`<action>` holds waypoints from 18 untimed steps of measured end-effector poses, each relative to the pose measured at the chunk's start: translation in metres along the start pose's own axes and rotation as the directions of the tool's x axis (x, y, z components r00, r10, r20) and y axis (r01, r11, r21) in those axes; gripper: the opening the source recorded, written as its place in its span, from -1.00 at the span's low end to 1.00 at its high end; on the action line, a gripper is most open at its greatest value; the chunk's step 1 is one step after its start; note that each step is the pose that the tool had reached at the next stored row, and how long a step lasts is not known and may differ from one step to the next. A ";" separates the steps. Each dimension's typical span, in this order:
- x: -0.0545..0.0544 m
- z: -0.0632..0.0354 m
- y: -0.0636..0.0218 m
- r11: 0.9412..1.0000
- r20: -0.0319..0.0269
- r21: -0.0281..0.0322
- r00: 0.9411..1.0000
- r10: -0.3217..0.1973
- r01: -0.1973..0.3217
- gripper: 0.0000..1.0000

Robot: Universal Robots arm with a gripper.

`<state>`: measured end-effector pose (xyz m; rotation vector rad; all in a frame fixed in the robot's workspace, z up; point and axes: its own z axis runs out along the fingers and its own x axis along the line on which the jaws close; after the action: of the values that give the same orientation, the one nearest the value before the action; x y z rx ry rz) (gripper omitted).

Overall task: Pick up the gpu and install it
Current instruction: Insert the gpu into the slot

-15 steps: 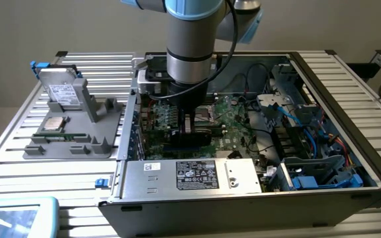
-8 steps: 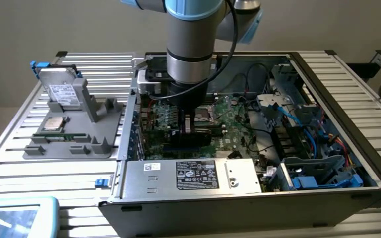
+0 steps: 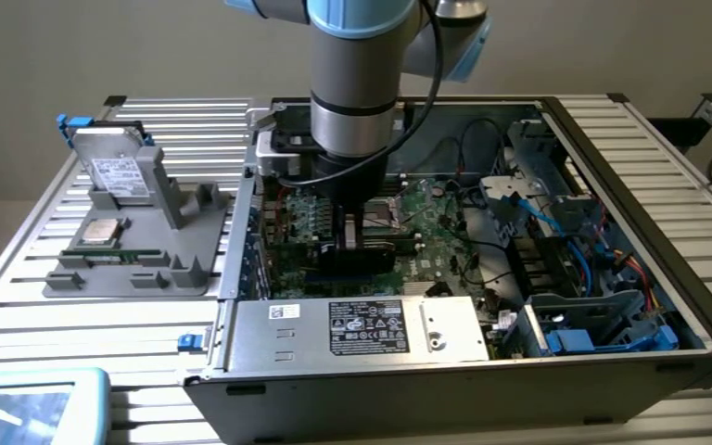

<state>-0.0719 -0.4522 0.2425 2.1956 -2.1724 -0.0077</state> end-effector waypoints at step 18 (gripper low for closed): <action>0.000 0.0002 -0.0005 1.000 0.000 0.000 1.000 0.000 0.000 -0.46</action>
<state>-0.0715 -0.4523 0.2423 2.1957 -2.1730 -0.0075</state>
